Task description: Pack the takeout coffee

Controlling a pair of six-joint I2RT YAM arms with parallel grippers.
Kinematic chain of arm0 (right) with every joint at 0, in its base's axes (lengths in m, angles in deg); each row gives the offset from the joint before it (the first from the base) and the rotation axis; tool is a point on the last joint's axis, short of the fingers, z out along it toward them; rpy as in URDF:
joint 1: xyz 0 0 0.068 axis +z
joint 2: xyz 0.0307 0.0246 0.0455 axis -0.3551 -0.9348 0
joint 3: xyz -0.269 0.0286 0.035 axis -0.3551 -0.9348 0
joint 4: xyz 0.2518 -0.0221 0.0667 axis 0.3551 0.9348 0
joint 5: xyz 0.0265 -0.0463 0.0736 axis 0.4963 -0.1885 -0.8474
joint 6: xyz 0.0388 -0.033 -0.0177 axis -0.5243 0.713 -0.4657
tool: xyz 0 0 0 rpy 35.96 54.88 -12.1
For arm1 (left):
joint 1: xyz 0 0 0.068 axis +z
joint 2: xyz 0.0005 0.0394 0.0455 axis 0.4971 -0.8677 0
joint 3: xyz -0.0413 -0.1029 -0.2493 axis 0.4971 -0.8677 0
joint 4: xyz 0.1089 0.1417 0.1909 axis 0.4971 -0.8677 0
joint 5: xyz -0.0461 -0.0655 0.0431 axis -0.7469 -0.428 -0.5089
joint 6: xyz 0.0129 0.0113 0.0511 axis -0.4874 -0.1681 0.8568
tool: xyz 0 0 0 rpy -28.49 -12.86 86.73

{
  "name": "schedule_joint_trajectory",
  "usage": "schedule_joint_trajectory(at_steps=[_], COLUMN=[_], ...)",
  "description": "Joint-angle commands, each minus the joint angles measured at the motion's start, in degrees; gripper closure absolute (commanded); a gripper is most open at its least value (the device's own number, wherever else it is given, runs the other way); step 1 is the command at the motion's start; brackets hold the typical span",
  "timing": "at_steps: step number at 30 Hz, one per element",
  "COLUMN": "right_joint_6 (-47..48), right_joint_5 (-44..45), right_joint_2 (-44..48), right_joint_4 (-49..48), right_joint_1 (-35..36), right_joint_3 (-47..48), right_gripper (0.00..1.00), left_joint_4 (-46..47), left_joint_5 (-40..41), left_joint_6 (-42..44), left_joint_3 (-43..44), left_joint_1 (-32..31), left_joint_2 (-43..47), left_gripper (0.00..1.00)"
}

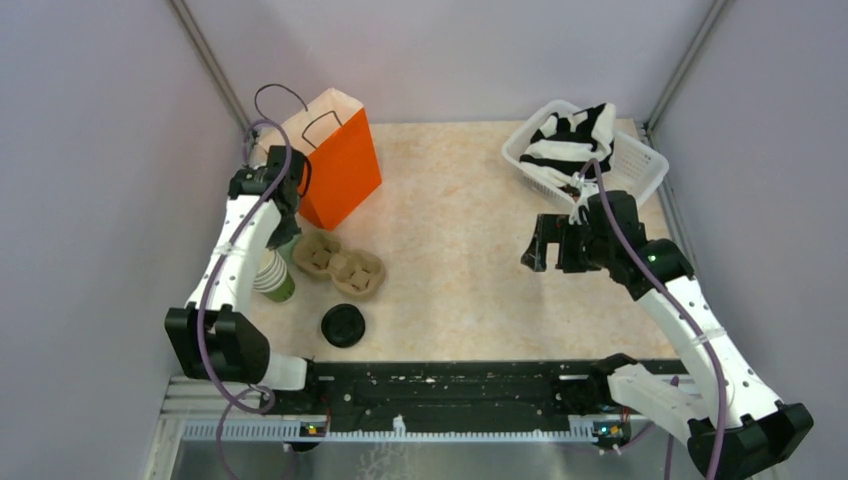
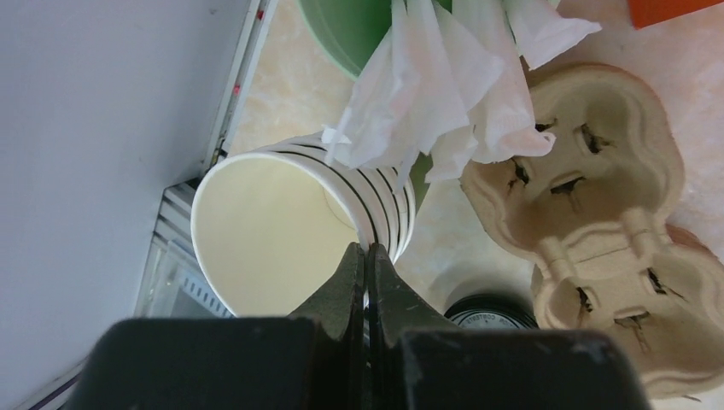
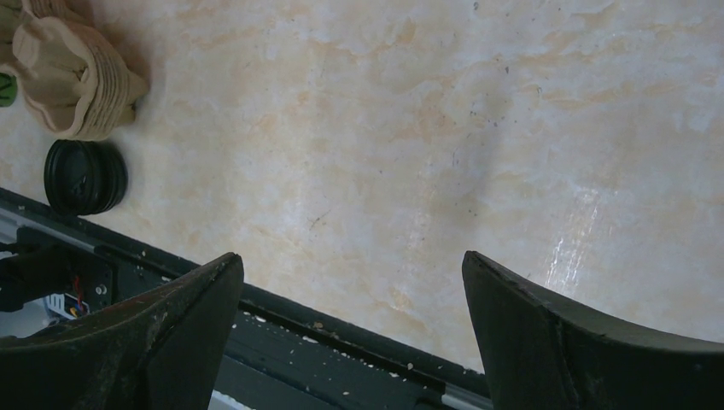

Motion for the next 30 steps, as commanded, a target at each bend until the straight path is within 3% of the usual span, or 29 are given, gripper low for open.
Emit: schedule_joint_trajectory(at_steps=[1,4,8,13,18,20,22,26,30], right_joint_6=[1.0,1.1,1.4,1.6,1.8,1.8,2.0,2.2,2.2], right_joint_5=[-0.5,-0.5,-0.4,-0.3,-0.3,-0.5,-0.6,-0.5,-0.6], right_joint_2=[-0.1,-0.1,-0.1,0.2,0.1,0.2,0.3,0.2,0.3], right_joint_4=[-2.2,-2.4,-2.4,-2.3,-2.2,-2.3,-2.4,-1.9,-2.2], right_joint_1=[-0.2,-0.2,-0.2,-0.2,-0.2,-0.2,-0.2,-0.2,-0.2], right_joint_3=[1.7,1.5,1.4,0.9,0.7,0.7,0.6,0.8,0.5], right_gripper=[0.01,0.01,0.01,0.01,0.01,0.01,0.01,0.01,0.01], left_joint_4=[-4.5,-6.7,-0.2,-6.7,-5.7,-1.4,2.4,-7.6,2.9], left_joint_5=[7.5,8.7,-1.2,10.7,7.3,-1.8,-3.4,11.0,-0.7], left_joint_6=[-3.1,-5.6,-0.6,-4.0,-5.1,-2.8,-1.4,-6.7,-1.7], left_joint_3=[2.7,3.3,2.1,2.8,2.3,1.2,-0.5,1.6,-2.1], left_joint_1=[-2.3,-3.0,-2.6,-4.6,-4.6,-2.4,-2.3,-6.3,-3.1], left_joint_2=[-2.3,-3.4,0.1,-2.5,-0.9,1.4,4.5,-0.4,5.7], left_gripper=[1.0,1.0,1.0,1.0,1.0,1.0,1.0,1.0,1.0])
